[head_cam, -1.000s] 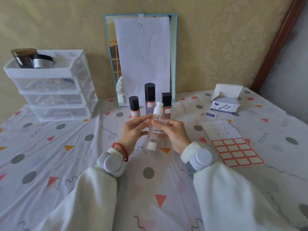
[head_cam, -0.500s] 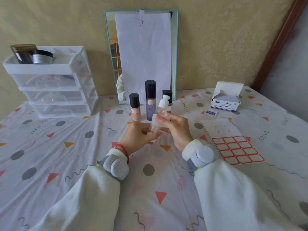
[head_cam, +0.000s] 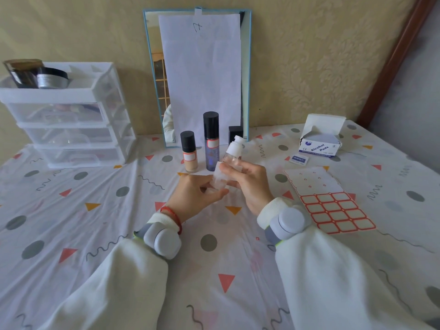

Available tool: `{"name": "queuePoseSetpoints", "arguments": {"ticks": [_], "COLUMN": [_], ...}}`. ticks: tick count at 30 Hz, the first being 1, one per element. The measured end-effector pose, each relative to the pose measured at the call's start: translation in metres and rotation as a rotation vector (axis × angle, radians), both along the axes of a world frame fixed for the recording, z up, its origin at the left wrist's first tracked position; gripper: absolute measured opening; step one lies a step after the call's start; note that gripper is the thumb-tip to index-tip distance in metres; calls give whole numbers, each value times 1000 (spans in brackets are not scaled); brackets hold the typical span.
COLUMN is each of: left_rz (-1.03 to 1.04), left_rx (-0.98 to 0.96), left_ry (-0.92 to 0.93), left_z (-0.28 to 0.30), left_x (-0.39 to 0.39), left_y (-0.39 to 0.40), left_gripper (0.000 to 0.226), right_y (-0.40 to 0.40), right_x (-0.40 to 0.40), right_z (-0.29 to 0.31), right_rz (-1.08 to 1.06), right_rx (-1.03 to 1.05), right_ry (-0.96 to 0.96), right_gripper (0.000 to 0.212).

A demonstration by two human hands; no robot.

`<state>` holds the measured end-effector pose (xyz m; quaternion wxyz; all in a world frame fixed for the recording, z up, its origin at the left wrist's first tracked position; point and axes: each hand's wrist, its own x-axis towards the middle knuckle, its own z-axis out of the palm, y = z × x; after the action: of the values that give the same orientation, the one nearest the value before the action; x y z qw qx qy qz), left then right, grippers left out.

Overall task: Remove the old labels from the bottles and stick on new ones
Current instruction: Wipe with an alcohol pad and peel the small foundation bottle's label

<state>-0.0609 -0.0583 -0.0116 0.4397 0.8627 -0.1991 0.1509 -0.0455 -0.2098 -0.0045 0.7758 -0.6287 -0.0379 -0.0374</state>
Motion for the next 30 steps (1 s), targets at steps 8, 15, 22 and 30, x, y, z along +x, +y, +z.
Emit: {"name": "queuePoseSetpoints", "arguments": {"ticks": [8, 15, 22, 30], "left_rz": [-38, -21, 22, -12], "left_rx": [-130, -97, 79, -18], "left_ry": [160, 126, -28, 95], "left_z": [1, 0, -1, 1], "left_x": [1, 1, 2, 1], "left_y": [3, 1, -1, 4], "left_gripper": [11, 18, 25, 19], "right_y": [-8, 1, 9, 6], "right_x": [-1, -4, -2, -1], "right_z": [5, 3, -2, 0], "right_rz": [126, 4, -157, -65], "right_rx": [-64, -46, -97, -73], "right_ry": [-31, -25, -53, -32], "right_gripper": [32, 27, 16, 19]}}
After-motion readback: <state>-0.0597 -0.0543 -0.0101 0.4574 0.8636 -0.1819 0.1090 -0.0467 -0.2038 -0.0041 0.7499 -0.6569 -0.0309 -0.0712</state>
